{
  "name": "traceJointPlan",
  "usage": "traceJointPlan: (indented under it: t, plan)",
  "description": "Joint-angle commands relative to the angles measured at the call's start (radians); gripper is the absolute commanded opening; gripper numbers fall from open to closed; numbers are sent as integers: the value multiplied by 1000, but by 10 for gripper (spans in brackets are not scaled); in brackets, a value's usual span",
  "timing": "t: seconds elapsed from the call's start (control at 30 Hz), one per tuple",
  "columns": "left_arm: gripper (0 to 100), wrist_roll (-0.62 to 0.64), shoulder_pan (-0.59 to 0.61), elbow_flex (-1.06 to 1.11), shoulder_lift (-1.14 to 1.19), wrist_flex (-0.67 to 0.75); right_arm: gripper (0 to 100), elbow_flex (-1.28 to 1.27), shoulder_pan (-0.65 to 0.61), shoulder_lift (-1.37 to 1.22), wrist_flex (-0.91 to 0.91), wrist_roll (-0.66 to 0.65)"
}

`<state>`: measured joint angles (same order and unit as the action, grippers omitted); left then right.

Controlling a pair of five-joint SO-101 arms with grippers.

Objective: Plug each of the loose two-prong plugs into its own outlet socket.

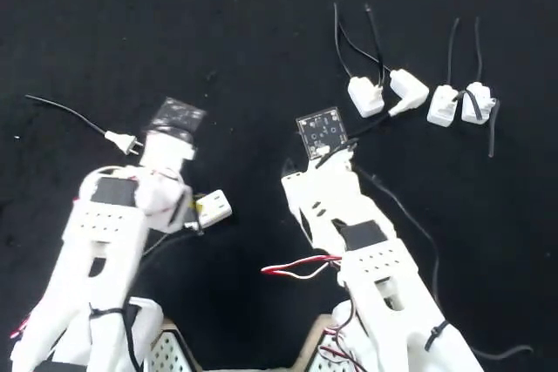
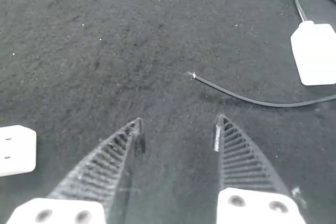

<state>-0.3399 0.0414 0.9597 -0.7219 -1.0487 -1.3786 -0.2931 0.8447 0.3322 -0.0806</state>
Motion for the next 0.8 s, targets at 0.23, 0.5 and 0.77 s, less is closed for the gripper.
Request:
traceJointPlan:
  t: [0.23,0.5,0.77]
  plan:
    - [274,25,305,-122,-3,52,208,15,28,33,-25,6]
    - [274,365,303,-113,-2,209,208,13,28,33,-25,6]
    - [274,568,305,-274,269,256,208,13,28,33,-25,6]
